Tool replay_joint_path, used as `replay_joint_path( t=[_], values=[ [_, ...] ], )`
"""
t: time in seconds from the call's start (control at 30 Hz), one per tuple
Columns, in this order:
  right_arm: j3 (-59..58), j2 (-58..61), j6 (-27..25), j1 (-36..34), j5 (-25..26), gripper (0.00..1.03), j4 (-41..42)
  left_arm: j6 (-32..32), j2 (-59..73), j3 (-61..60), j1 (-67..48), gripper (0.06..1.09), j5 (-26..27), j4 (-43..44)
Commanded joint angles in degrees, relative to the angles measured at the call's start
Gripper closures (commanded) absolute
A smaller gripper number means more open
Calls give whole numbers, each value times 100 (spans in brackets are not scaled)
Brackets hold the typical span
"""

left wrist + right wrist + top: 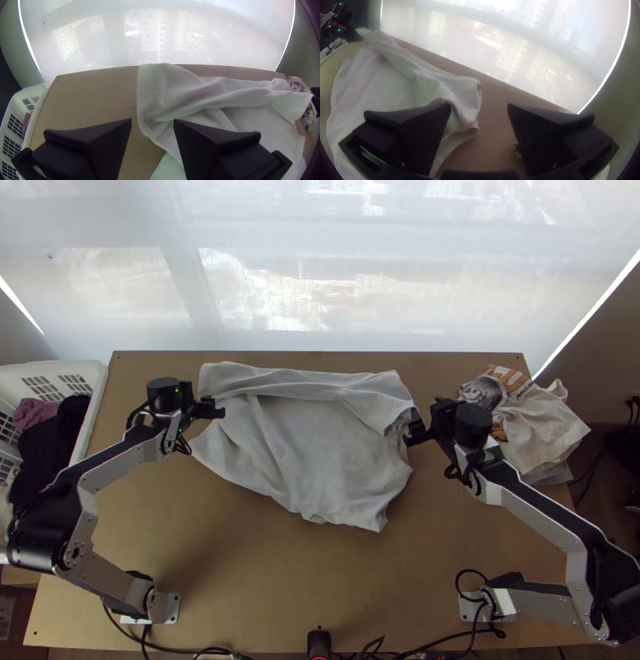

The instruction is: Fold the t-shirt

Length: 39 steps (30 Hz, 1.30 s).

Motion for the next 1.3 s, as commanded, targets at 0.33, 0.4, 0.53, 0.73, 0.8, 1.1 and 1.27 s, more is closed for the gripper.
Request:
replay_joint_path(
  t=[0.33,0.4,0.53,0.73,0.8,1.1,1.27],
  values=[
    [673,-1212,51,-75,9,5,-1240,-41,-1098,246,448,36,433,-3635],
    [665,-1264,104,-66,9,5,-1310,-41,-931,325,457,36,433,-3644],
    [647,-1344,157,-66,0,5,-1389,-59,-518,536,519,36,433,-3653],
    [682,-1405,113,-75,9,5,-1477,-68,-272,624,422,36,415,-3705],
    [700,-1423,95,-66,9,5,-1495,-68,-175,624,422,36,397,-3705],
    [726,-1502,42,48,9,5,-1653,-41,62,597,343,36,362,-3705],
    [717,-1554,-10,57,9,5,-1697,-68,97,580,299,49,362,-3837]
  ],
)
